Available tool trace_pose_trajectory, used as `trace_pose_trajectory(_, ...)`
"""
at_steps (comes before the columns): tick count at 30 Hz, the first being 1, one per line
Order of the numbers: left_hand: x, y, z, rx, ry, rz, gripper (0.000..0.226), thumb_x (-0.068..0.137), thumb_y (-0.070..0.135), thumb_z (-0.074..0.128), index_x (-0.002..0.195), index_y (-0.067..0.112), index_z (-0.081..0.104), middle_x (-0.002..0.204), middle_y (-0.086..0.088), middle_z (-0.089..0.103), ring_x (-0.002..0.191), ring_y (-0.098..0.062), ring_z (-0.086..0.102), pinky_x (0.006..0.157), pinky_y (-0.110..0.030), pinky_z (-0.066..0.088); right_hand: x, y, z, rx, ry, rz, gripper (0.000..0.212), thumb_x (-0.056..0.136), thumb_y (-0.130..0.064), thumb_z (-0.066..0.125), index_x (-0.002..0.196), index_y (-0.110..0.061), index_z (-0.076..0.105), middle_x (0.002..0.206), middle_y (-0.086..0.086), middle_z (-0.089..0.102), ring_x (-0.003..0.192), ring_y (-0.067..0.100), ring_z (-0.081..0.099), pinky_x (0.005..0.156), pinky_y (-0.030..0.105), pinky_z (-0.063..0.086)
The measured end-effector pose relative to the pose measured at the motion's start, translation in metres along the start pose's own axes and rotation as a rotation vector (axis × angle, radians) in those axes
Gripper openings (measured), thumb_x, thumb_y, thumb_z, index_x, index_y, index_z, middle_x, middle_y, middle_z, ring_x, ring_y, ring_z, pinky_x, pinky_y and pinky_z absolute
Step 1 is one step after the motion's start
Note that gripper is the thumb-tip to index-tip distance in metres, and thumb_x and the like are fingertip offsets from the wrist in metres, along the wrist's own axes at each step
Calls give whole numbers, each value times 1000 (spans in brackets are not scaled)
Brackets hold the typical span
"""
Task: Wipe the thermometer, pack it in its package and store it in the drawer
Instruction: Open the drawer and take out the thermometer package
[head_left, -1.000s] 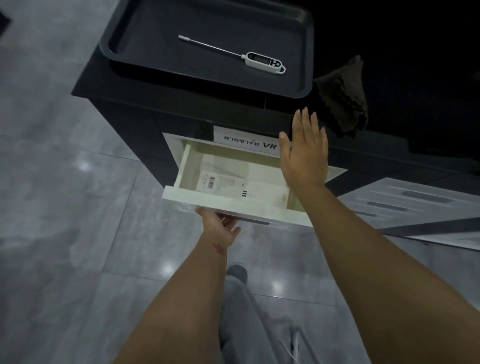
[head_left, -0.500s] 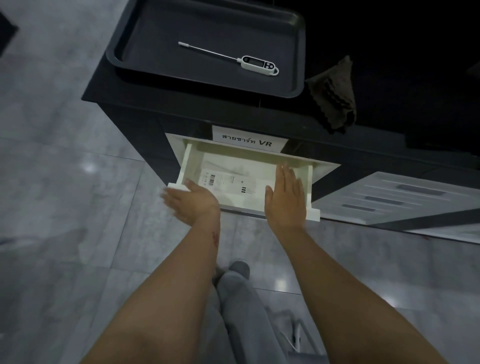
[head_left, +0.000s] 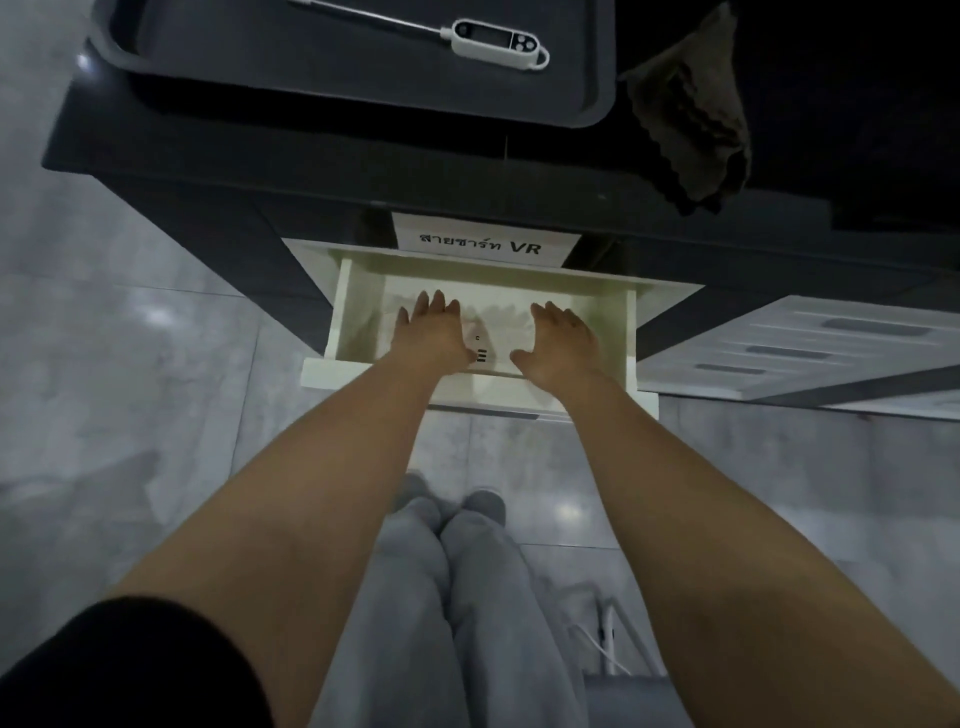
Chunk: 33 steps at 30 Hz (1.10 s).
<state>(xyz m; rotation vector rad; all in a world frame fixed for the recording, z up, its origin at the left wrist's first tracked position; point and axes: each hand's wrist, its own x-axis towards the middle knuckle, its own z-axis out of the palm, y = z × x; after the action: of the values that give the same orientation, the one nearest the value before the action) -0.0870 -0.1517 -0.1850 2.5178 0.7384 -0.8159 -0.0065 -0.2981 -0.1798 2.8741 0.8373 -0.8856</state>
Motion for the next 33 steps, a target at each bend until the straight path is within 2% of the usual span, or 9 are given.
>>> trace_pose_trajectory(4, 24, -13, 8, 124, -45, 26, 91, 89, 42, 64, 158, 18, 10, 166, -5, 2, 152, -27, -1, 122, -49, 4, 22, 1, 4, -27, -81, -51, 86, 86, -37, 69, 154, -19, 21, 156, 4, 30, 144, 26, 26, 117, 39, 27)
trace_pose_trajectory(7, 42, -22, 14, 230, -16, 37, 86, 86, 43, 66, 155, 22, 20, 160, -8, 21, 147, -31, 16, 120, -48, 14, 40, -1, 16, -118, -74, -57, 84, 80, -42, 72, 149, -18, 30, 145, 7, 42, 134, 28, 38, 110, 40, 32)
trace_pose_trajectory(10, 52, -24, 16, 332, 27, 6, 73, 86, 41, 65, 148, 20, 33, 145, -10, 37, 136, -30, 31, 111, -44, 25, 51, -5, 27, -156, -92, -35, 81, 77, -46, 74, 143, -19, 36, 135, 7, 47, 128, 28, 40, 109, 41, 30)
trace_pose_trajectory(15, 64, -26, 17, 378, 4, -45, 58, 89, 40, 61, 139, 16, 43, 139, -7, 44, 131, -29, 32, 106, -42, 26, 61, -8, 33, -222, -104, -25, 69, 80, -43, 71, 137, -18, 40, 133, 6, 49, 128, 28, 38, 109, 44, 26)
trace_pose_trajectory(19, 61, -28, 13, 310, -18, -2, 49, 92, 45, 56, 132, 19, 46, 132, -4, 51, 128, -27, 37, 104, -42, 25, 59, -8, 31, -290, -146, -69, 49, 90, -43, 59, 133, -21, 49, 129, 6, 52, 126, 28, 38, 104, 44, 29)
trace_pose_trajectory(23, 34, -26, -7, 228, 31, 72, 22, 97, 41, 50, 106, 21, 47, 109, -3, 61, 110, -25, 51, 92, -40, 27, 41, -5, 14, -288, -95, -120, 40, 95, -41, 53, 129, -22, 53, 123, 7, 56, 118, 27, 45, 99, 41, 32)
trace_pose_trajectory(26, 6, -23, -25, 125, 48, 96, 18, 97, 41, 48, 98, 23, 46, 95, 0, 56, 104, -24, 53, 96, -40, 27, 19, -3, -8, -195, -92, -118, 32, 97, -37, 48, 125, -22, 54, 117, 5, 62, 112, 25, 53, 102, 40, 31)
trace_pose_trajectory(28, -16, -22, -38, 90, 92, 112, 16, 97, 41, 49, 98, 25, 46, 99, 0, 61, 106, -24, 53, 94, -39, 26, 1, -3, -26, -119, -80, -121, 29, 97, -38, 49, 121, -22, 54, 115, 5, 65, 108, 25, 57, 102, 39, 30)
trace_pose_trajectory(33, -72, -16, -83, 34, 184, 137, 17, 95, 44, 54, 95, 28, 47, 105, 2, 66, 108, -24, 58, 96, -39, 25, -49, -7, -78, 48, -30, -185, 30, 95, -46, 55, 113, -23, 55, 113, 4, 65, 103, 27, 59, 84, 35, 42)
